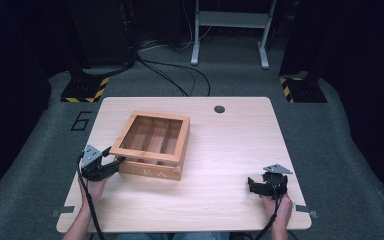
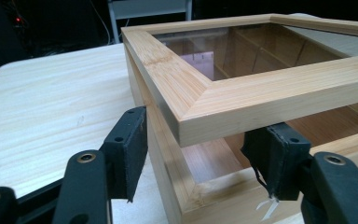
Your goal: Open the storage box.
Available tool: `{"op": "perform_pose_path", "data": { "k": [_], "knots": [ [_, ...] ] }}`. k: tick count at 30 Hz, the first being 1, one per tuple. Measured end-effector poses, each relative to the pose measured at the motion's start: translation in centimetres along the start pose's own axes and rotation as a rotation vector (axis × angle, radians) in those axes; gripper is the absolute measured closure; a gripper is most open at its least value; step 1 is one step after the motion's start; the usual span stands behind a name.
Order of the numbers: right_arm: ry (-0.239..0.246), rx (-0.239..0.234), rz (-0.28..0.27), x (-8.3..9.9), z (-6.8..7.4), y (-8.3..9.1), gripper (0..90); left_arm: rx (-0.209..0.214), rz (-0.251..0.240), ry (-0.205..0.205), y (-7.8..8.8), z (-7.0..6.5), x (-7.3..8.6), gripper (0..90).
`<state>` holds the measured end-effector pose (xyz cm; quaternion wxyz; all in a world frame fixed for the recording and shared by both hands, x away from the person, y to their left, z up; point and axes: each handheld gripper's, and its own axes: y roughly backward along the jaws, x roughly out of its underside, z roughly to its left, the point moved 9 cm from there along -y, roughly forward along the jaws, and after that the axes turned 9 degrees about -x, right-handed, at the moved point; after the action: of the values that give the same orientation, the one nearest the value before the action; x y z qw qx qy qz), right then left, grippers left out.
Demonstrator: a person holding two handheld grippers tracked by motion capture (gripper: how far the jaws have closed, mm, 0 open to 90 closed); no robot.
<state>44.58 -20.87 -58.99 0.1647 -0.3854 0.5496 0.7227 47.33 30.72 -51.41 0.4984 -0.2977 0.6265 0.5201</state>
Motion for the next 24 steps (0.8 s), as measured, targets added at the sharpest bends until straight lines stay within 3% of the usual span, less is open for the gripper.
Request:
{"op": "perform_pose_path", "data": {
  "k": [5, 7, 15, 21, 22, 24],
  "knots": [
    [0.0, 0.0, 0.0, 0.0, 0.0, 0.0, 9.5, 0.034, 0.042, 0.017, -0.3, 0.0, 0.9, 37.5],
    [0.0, 0.0, 0.001, 0.0, 0.0, 0.0, 9.5, 0.035, 0.037, 0.027, -0.4, 0.1, 0.9, 36.5],
    [0.0, -0.001, 0.0, 0.0, 0.0, 0.0, 9.5, 0.062, 0.077, 0.017, 0.0, 0.2, 0.9, 30.9],
    [-0.001, -0.002, 0.0, 0.0, 0.0, 0.0, 9.5, 0.066, 0.123, 0.001, 0.1, 0.3, 1.5, 14.7],
    [-0.001, -0.002, 0.0, 0.0, 0.0, 0.0, 9.5, 0.084, 0.175, -0.017, 0.0, 0.1, 2.3, 12.8],
    [-0.001, -0.002, 0.0, 0.0, 0.0, 0.0, 9.6, 0.08, 0.194, -0.003, 0.0, 0.1, 3.0, 5.6]
  ]
}}
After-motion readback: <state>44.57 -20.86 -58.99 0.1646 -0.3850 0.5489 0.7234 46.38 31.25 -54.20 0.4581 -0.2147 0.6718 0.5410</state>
